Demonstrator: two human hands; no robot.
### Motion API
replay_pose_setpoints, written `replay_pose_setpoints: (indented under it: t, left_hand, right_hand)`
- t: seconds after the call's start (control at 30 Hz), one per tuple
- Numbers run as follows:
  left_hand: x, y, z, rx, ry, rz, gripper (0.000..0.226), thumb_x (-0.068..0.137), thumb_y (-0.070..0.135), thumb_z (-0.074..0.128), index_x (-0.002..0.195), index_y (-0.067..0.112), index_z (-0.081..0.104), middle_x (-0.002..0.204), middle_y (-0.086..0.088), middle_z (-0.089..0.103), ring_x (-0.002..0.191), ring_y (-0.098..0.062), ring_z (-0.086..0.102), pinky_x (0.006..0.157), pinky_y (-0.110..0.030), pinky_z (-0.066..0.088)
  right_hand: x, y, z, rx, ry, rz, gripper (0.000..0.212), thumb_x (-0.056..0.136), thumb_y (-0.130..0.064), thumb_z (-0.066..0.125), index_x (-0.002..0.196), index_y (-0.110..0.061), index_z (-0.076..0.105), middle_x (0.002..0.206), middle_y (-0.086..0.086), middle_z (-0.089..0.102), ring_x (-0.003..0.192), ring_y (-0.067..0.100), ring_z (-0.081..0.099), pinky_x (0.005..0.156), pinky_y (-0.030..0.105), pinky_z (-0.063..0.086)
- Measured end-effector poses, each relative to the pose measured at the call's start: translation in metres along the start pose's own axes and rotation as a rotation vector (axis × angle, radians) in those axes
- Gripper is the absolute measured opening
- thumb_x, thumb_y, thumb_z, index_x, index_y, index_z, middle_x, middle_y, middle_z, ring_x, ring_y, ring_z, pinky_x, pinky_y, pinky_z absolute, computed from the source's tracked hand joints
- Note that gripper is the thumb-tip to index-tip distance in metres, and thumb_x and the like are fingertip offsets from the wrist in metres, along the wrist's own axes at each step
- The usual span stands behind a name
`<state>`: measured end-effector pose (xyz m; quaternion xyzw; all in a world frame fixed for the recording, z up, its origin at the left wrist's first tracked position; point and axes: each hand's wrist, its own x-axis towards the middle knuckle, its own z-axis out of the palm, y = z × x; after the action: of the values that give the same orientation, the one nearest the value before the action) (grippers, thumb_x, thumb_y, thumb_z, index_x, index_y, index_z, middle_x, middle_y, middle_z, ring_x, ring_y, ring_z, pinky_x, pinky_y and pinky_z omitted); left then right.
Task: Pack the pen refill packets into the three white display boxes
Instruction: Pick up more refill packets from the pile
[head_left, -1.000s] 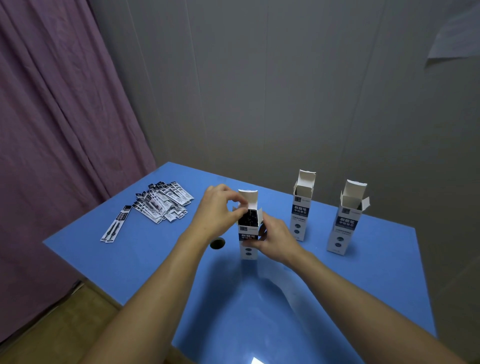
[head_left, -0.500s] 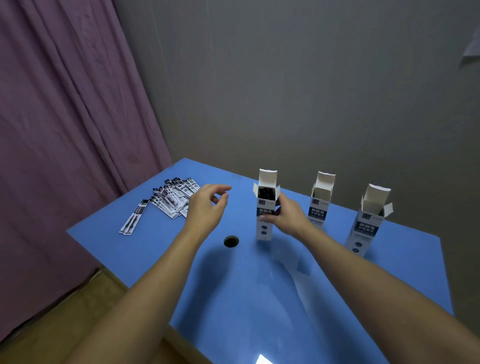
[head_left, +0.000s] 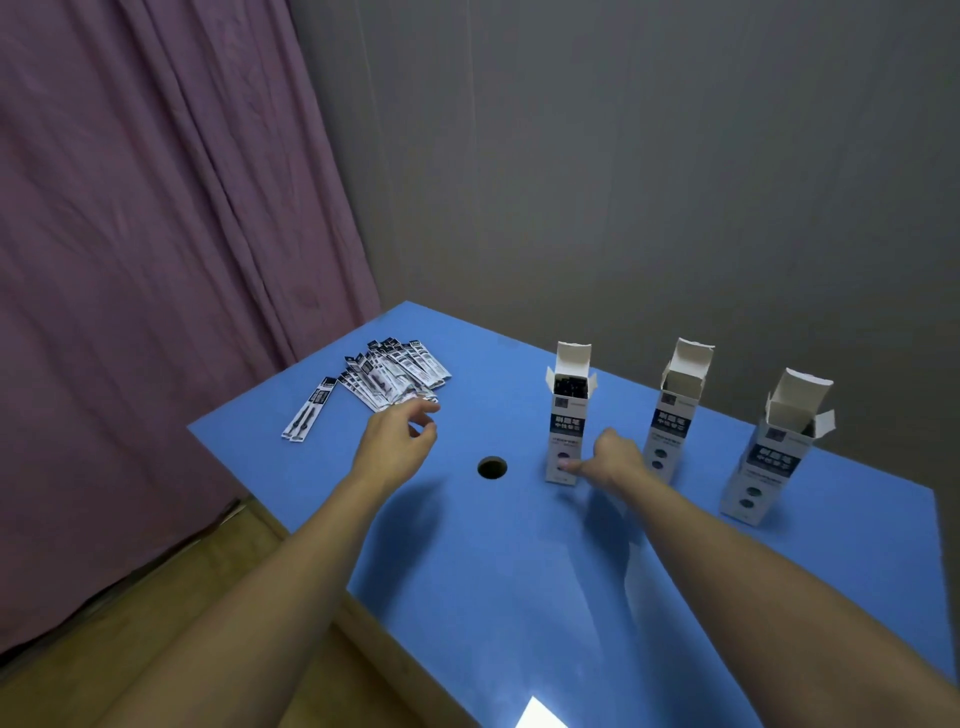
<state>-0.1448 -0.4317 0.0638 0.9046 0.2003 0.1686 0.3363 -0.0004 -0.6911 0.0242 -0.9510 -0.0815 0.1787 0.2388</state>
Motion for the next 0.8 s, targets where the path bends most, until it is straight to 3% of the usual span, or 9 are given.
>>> replay_pose_setpoints:
  t: [0.1, 0.27, 0.37, 0.47, 0.57, 0.67, 0.8]
  left_hand:
    - [-0.004, -0.012, -0.007, 0.123, -0.072, -0.026, 0.029, 0.095, 0.029, 0.061, 0.124, 0.028, 0.066, 0.106, 0.011, 0.068, 0.085, -0.009, 0.064, 0.078, -0.030, 0.051]
    - [-0.014, -0.034, -0.034, 0.398, -0.149, -0.045, 0.033, 0.096, 0.037, 0.057, 0.128, 0.029, 0.062, 0.119, 0.007, 0.067, 0.101, -0.017, 0.062, 0.086, -0.038, 0.054]
    - [-0.024, -0.044, -0.050, 0.455, -0.165, -0.079, 0.038, 0.096, 0.037, 0.058, 0.133, 0.028, 0.059, 0.125, 0.007, 0.064, 0.109, -0.018, 0.061, 0.091, -0.041, 0.053]
    - [-0.031, -0.058, -0.064, 0.474, -0.164, -0.114, 0.042, 0.096, 0.040, 0.058, 0.137, 0.029, 0.056, 0.130, 0.007, 0.062, 0.113, -0.017, 0.060, 0.093, -0.040, 0.053]
    - [-0.035, -0.075, -0.079, 0.491, -0.160, -0.146, 0.045, 0.096, 0.042, 0.057, 0.139, 0.031, 0.054, 0.133, 0.008, 0.060, 0.122, -0.017, 0.055, 0.096, -0.039, 0.051]
    - [-0.033, -0.095, -0.095, 0.498, -0.150, -0.173, 0.046, 0.096, 0.043, 0.057, 0.140, 0.030, 0.053, 0.134, 0.007, 0.060, 0.124, -0.017, 0.055, 0.096, -0.038, 0.051]
    - [-0.025, -0.133, -0.119, 0.519, -0.163, -0.216, 0.047, 0.096, 0.044, 0.056, 0.140, 0.029, 0.053, 0.137, 0.005, 0.058, 0.124, -0.018, 0.055, 0.097, -0.039, 0.052]
  right_hand:
    - [-0.012, 0.002, 0.008, -0.137, -0.079, 0.014, 0.049, 0.088, -0.057, 0.066, 0.102, -0.014, 0.048, 0.102, 0.004, 0.054, 0.091, 0.024, 0.055, 0.065, 0.031, 0.041]
    - [-0.031, -0.016, 0.020, -0.299, -0.142, -0.050, 0.016, 0.086, -0.029, 0.056, 0.093, -0.015, 0.053, 0.092, 0.003, 0.056, 0.087, 0.023, 0.060, 0.067, 0.031, 0.048]
    - [-0.041, -0.036, 0.033, -0.306, -0.174, -0.085, 0.017, 0.087, -0.025, 0.054, 0.100, -0.014, 0.051, 0.099, 0.005, 0.055, 0.093, 0.025, 0.061, 0.075, 0.033, 0.052]
    - [-0.041, -0.061, 0.049, -0.295, -0.160, -0.134, 0.026, 0.089, -0.023, 0.051, 0.112, -0.012, 0.048, 0.103, 0.006, 0.055, 0.099, 0.026, 0.060, 0.072, 0.034, 0.049]
    - [-0.043, -0.095, 0.062, -0.297, -0.141, -0.208, 0.034, 0.089, -0.023, 0.052, 0.121, -0.011, 0.046, 0.120, 0.011, 0.058, 0.111, 0.030, 0.058, 0.080, 0.035, 0.049]
    - [-0.042, -0.132, 0.074, -0.285, -0.146, -0.248, 0.037, 0.087, -0.024, 0.054, 0.122, -0.012, 0.047, 0.126, 0.013, 0.057, 0.116, 0.032, 0.056, 0.091, 0.037, 0.050]
    - [-0.035, -0.186, 0.094, -0.299, -0.137, -0.283, 0.039, 0.086, -0.025, 0.054, 0.123, -0.012, 0.047, 0.127, 0.013, 0.057, 0.117, 0.032, 0.055, 0.093, 0.038, 0.051]
